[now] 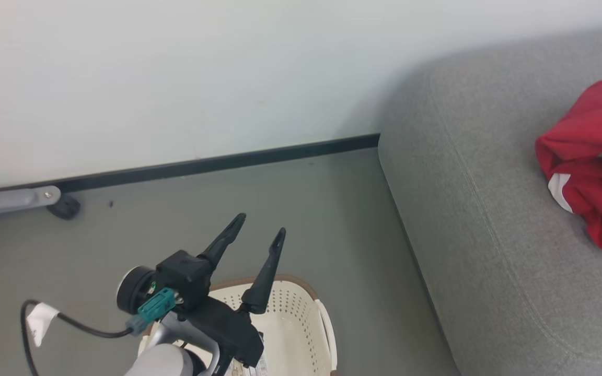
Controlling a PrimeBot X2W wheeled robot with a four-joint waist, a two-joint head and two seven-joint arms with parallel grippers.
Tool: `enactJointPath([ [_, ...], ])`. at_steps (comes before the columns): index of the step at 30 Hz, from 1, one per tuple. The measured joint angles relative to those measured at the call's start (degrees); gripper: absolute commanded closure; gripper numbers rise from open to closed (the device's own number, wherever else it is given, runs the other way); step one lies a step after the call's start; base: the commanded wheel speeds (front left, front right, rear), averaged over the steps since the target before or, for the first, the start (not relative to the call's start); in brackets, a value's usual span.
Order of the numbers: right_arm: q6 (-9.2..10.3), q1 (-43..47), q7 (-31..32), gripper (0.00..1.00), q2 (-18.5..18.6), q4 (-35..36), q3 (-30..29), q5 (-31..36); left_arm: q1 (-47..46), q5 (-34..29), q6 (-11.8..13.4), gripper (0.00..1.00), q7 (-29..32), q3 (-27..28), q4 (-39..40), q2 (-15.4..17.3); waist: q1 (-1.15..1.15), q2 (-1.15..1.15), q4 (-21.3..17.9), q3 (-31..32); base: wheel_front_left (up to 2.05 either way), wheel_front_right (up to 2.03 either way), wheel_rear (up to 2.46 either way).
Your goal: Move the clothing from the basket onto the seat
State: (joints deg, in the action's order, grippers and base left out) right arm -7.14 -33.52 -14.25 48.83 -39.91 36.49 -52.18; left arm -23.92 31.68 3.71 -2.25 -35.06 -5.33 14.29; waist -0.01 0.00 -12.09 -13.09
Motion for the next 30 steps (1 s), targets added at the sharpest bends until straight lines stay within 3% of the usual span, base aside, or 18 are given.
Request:
enactJointPath([
  [7,0.88,6.25,-0.01,0.0,-0.32,8.38,-3.55,-1.43,4.35,1.03,1.41,0.0,-2.38,3.03,0.18,0.32,0.0,0.0,2.39,4.03,0.0,0.0,0.0],
  [19,6.59,19.01,-0.01,0.0,-1.15,26.66,-11.59,-2.32,13.12,3.23,2.9,0.0,-4.48,7.88,2.26,1.16,0.0,0.0,9.34,9.51,0.0,0.0,0.0],
  [25,9.74,24.15,-0.02,0.0,-3.76,34.54,-13.92,-1.49,16.27,3.97,2.93,0.0,-5.28,10.65,4.02,1.7,0.01,0.0,12.21,11.34,0.0,0.0,0.0],
  [30,10.99,27.79,-0.02,0.0,-5.04,37.44,-15.71,-1.16,18.06,4.15,3.08,0.0,-5.79,11.71,5.26,1.7,0.01,0.0,13.82,12.16,0.0,0.0,0.0],
])
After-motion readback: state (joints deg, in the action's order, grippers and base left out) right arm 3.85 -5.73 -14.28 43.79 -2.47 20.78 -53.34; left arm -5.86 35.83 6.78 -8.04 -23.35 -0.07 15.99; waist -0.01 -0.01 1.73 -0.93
